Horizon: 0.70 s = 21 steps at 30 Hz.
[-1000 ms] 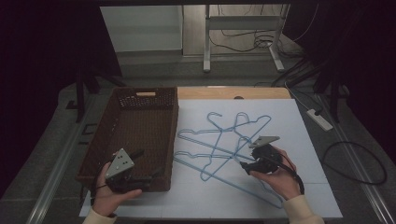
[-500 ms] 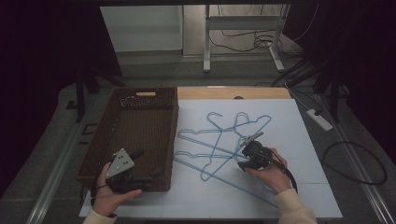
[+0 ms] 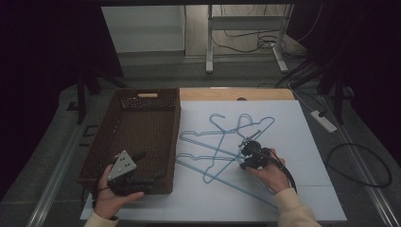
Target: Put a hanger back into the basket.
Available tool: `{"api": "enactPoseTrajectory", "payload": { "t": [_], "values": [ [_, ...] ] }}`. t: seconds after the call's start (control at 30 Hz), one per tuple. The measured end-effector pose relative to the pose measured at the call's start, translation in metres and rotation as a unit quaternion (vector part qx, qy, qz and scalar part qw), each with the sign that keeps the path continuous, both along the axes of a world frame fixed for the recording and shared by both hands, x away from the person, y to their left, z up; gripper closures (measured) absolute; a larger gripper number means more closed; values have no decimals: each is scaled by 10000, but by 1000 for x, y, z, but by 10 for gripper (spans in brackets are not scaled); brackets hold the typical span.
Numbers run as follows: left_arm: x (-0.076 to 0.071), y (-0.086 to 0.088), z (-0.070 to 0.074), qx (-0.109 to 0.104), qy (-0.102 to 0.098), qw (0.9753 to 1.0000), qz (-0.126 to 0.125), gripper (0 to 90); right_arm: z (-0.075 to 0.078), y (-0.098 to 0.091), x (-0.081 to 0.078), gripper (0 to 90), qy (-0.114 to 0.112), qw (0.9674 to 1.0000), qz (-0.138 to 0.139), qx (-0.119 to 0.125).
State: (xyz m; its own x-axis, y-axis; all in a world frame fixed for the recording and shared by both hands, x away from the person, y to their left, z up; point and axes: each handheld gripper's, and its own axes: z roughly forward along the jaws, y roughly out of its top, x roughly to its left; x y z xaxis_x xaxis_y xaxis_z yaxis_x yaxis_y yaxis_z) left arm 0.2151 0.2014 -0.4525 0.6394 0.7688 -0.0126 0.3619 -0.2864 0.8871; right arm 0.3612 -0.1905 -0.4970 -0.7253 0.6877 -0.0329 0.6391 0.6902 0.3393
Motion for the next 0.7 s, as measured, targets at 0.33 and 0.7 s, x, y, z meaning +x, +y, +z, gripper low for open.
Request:
{"api": "enactPoseTrajectory", "payload": {
  "t": [0.33,0.7],
  "values": [
    [-1,1,2,-13,-84,10000,23,149,0,5,-3,868,-117,9996,224,-108],
    [-2,1,3,-6,-97,10000,21,149,17,-6,-18,879,-438,9976,462,273]
  ]
}}
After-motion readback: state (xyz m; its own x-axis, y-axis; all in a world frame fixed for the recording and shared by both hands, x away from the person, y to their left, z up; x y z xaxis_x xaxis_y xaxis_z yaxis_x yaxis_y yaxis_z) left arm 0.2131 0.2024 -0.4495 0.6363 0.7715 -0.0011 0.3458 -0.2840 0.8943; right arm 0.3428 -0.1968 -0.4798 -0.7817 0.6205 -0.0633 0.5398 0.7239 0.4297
